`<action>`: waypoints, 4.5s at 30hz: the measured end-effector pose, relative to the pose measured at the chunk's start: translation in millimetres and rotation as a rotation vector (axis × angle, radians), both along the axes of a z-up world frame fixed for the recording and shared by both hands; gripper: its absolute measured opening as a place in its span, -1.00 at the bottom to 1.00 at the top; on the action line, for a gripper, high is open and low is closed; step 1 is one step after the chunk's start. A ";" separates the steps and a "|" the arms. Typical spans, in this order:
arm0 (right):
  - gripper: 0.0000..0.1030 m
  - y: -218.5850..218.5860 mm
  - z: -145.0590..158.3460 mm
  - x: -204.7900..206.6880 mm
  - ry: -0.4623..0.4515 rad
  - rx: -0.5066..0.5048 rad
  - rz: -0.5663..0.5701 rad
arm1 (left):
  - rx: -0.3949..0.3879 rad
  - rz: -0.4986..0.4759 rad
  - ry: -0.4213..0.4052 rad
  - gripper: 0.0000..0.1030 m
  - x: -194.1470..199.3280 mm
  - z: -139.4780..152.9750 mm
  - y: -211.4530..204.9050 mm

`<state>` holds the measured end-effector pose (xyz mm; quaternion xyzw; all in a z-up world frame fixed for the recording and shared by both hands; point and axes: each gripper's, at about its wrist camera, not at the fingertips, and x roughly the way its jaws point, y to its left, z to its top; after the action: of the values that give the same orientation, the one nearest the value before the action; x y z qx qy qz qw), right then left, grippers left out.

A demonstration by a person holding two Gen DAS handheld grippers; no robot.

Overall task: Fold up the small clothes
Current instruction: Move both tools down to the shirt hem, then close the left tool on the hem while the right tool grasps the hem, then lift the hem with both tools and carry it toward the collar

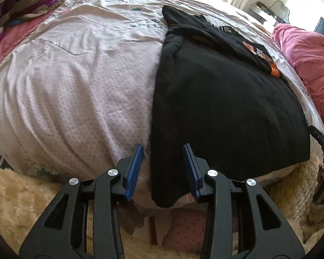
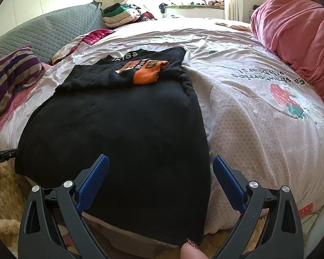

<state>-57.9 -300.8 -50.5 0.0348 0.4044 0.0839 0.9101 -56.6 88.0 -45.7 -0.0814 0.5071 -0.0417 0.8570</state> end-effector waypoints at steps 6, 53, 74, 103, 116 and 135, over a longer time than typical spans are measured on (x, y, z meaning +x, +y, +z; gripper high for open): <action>0.86 -4.7 -5.5 -6.6 0.025 -0.002 -0.006 | 0.021 -0.034 0.007 -0.44 -5.1 -4.4 -12.3; -0.84 -28.4 42.3 -30.8 -0.117 0.116 0.112 | -0.073 0.018 -0.107 -0.94 -17.7 36.0 6.3; -0.84 -43.5 96.2 16.1 -0.297 0.124 0.046 | -0.083 0.071 -0.300 -0.95 38.6 102.9 17.6; -0.84 -34.4 121.9 116.4 -0.348 0.083 -0.026 | 0.043 0.061 -0.378 -0.95 144.7 138.2 -1.3; -0.84 -32.9 114.2 167.6 -0.303 0.096 -0.070 | 0.103 0.060 -0.360 -0.94 188.4 130.0 -4.1; -0.82 -23.7 46.1 262.9 -0.144 0.027 -0.094 | 0.182 0.108 -0.230 -0.84 267.6 65.7 -5.3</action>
<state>205.0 -324.5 -4.4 0.0597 0.3346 0.0488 0.9392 211.0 82.7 20.0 -0.0254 0.4023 0.0417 0.9142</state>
